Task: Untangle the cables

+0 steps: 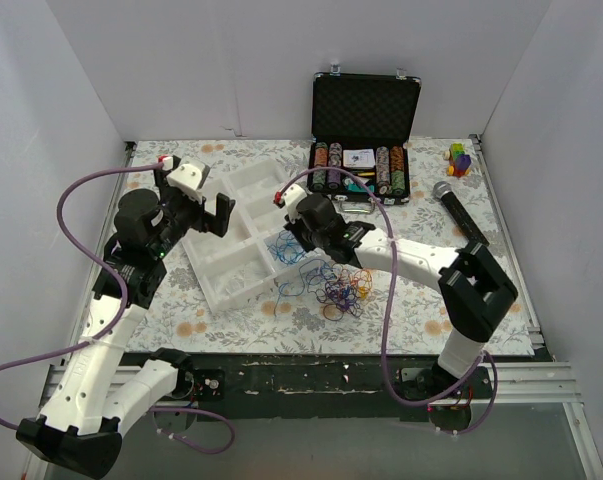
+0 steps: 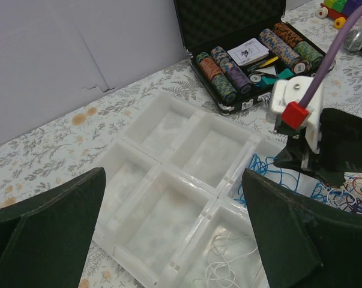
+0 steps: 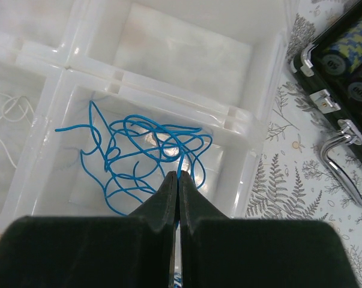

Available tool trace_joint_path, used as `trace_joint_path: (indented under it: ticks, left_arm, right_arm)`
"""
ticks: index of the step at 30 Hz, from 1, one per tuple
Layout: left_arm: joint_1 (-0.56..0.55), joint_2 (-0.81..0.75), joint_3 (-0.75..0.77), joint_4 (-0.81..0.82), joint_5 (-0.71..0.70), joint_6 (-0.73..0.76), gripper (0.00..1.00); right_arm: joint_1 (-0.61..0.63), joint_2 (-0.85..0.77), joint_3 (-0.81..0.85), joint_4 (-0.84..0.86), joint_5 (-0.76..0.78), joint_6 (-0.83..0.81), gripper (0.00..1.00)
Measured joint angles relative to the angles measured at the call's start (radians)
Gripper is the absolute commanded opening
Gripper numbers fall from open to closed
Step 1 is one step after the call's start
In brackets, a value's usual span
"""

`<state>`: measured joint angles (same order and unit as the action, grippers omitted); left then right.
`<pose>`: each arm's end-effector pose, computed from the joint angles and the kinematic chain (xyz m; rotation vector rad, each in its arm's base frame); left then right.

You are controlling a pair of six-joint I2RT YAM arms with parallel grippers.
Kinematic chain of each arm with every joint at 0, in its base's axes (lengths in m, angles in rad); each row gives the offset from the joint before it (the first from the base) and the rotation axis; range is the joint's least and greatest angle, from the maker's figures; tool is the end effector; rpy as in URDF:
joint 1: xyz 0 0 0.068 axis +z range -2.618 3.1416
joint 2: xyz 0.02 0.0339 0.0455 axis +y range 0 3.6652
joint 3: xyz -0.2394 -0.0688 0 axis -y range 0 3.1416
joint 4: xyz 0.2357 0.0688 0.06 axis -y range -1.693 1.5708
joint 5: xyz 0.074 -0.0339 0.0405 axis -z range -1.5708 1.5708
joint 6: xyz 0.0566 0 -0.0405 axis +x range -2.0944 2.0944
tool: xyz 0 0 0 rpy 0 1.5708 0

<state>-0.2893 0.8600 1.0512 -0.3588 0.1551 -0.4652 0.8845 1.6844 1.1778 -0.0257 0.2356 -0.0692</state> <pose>0.2006 -0.0688 0.3770 -0.0400 1.7860 -0.6837 0.2596 0.2961 0.2240 -0.8343 1.9232 0.2467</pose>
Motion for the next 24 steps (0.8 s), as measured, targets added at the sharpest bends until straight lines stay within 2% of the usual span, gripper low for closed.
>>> trace_joint_path:
  ticks: [10,11,12,18,21,24]
  left_arm:
    - [0.000,-0.006,-0.010,-0.007,0.037,0.002,0.98]
    - [0.000,-0.009,-0.011,-0.008,0.042,0.004,0.98]
    - [0.000,-0.012,-0.013,-0.009,0.048,0.006,0.98]
    - [0.000,-0.061,-0.066,-0.023,0.109,0.036,0.98]
    - [0.000,-0.092,-0.109,-0.034,0.156,0.056,0.98]
    - [0.000,-0.117,-0.145,-0.056,0.213,0.085,0.98]
  right_arm:
    - [-0.014,0.151,0.044,-0.058,-0.033,0.027,0.01]
    - [-0.015,0.154,0.044,-0.058,-0.036,0.030,0.04]
    - [-0.016,0.155,0.044,-0.059,-0.039,0.034,0.12]
    - [-0.026,0.136,0.044,-0.061,-0.082,0.061,0.44]
    - [-0.033,0.104,0.044,-0.062,-0.113,0.083,0.54]
    - [-0.041,0.055,0.044,-0.062,-0.146,0.108,0.57]
